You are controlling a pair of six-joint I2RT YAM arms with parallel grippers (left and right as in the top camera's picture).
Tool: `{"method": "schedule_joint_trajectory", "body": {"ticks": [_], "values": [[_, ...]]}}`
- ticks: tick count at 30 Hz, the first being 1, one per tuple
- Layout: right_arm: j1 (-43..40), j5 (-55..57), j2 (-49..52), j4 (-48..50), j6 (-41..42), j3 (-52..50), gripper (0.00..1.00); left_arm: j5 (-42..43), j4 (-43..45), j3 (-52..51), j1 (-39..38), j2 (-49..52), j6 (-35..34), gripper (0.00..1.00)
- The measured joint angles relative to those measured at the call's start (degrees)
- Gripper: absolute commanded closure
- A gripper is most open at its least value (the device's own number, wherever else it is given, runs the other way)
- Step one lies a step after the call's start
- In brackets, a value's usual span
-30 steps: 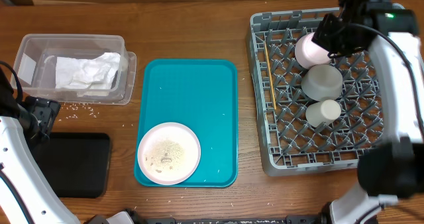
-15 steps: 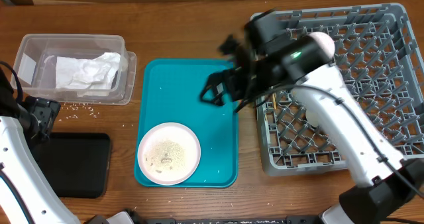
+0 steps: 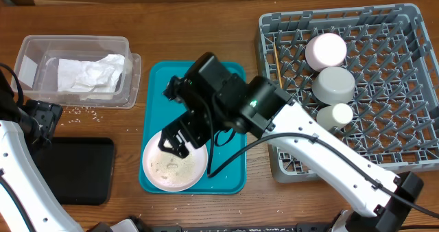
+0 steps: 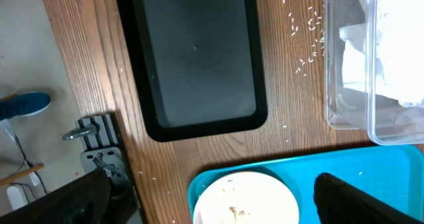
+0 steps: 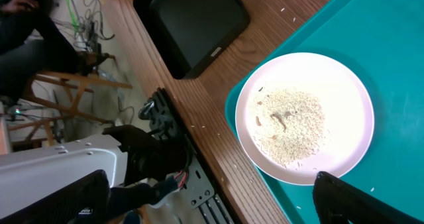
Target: Sort waste into correct bins and load items into the dishwasher
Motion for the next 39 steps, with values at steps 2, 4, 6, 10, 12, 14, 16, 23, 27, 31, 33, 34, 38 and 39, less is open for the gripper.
{"method": "schedule_joint_trajectory", "body": {"ticks": [2,4,6,10,12,14,16,23,27,31,33,34,38,39], "values": [[0.5,0.9,0.0,0.1,0.0,0.0,0.00,0.0,0.0,0.0,0.0,0.0,0.0,0.00],[0.3,1.9,0.0,-0.3,0.3,0.0,0.00,0.0,0.0,0.0,0.0,0.0,0.0,0.00],[-1.3,4.3,0.0,-2.3,2.5,0.0,0.00,0.0,0.0,0.0,0.0,0.0,0.0,0.00],[-10.5,10.5,0.0,-9.9,7.2,-0.2,0.00,0.0,0.0,0.0,0.0,0.0,0.0,0.00],[-16.6,12.1,0.0,-13.1,8.0,-0.2,0.00,0.0,0.0,0.0,0.0,0.0,0.0,0.00],[-24.2,13.1,0.0,-15.5,8.7,-0.2,0.00,0.0,0.0,0.0,0.0,0.0,0.0,0.00],[-31.7,13.8,0.0,-17.1,9.0,-0.3,0.00,0.0,0.0,0.0,0.0,0.0,0.0,0.00],[-50.5,14.7,0.0,-19.4,9.3,-0.3,0.00,0.0,0.0,0.0,0.0,0.0,0.0,0.00],[-56.8,14.8,-0.3,-19.4,9.3,-0.3,0.00,0.2,0.3,0.0,0.0,0.0,0.0,0.00],[-58.6,15.0,-0.7,-19.4,9.3,-0.3,0.00,1.4,1.8,0.0,0.0,0.0,0.0,0.00],[-58.7,15.0,-0.7,-19.4,9.3,-0.3,0.00,3.1,1.4,0.0,0.0,0.0,0.0,0.00],[-58.7,15.0,-0.7,-19.4,9.3,-0.3,0.00,6.1,0.0,0.0,0.0,0.0,0.0,0.00],[-58.7,15.0,-0.7,-19.4,9.3,-0.3,0.00,16.7,-0.6,0.0,-1.1,0.0,4.5,0.00],[-58.7,15.0,-0.7,-19.4,9.2,-0.3,0.00,19.1,-0.7,0.0,-2.1,0.0,6.6,0.00]]}}
